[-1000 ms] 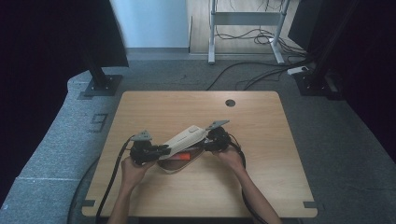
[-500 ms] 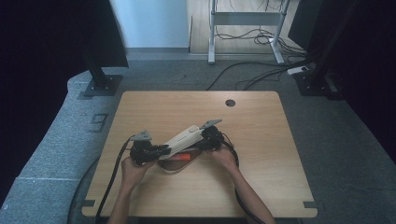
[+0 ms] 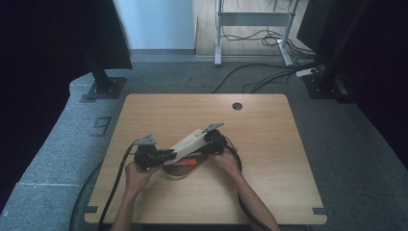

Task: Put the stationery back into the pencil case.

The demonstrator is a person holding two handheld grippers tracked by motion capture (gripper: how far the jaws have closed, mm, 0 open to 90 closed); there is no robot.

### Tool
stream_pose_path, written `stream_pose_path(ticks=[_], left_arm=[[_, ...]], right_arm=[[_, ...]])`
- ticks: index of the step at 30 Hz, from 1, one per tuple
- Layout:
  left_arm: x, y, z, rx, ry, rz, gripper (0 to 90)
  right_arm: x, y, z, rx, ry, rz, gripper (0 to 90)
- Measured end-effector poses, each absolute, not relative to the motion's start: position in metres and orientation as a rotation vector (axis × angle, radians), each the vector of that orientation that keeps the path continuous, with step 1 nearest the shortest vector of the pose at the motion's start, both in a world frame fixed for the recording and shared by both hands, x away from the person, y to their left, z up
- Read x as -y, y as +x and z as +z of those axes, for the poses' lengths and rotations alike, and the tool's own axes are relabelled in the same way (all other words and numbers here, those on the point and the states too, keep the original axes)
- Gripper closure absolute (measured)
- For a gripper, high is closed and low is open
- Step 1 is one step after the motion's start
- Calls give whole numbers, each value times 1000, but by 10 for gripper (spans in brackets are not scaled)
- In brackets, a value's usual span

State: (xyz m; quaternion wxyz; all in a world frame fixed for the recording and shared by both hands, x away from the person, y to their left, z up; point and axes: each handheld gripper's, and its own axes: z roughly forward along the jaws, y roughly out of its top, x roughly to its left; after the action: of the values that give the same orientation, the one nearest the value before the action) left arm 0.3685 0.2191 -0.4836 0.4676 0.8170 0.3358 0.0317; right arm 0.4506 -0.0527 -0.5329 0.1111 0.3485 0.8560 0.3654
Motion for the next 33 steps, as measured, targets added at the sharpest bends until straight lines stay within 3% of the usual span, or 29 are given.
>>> stream_pose_path(ticks=[7, 18, 33], left_arm=[[-219, 369, -484, -823, 2006, 83, 765], [-218, 369, -484, -829, 2008, 97, 768], [-219, 369, -485, -830, 2005, 90, 768]], right_arm=[[50, 452, -534, -2524, 1000, 1054, 439], [51, 445, -529, -2532, 982, 1034, 266], [71, 431, -517, -2544, 982, 1063, 305]])
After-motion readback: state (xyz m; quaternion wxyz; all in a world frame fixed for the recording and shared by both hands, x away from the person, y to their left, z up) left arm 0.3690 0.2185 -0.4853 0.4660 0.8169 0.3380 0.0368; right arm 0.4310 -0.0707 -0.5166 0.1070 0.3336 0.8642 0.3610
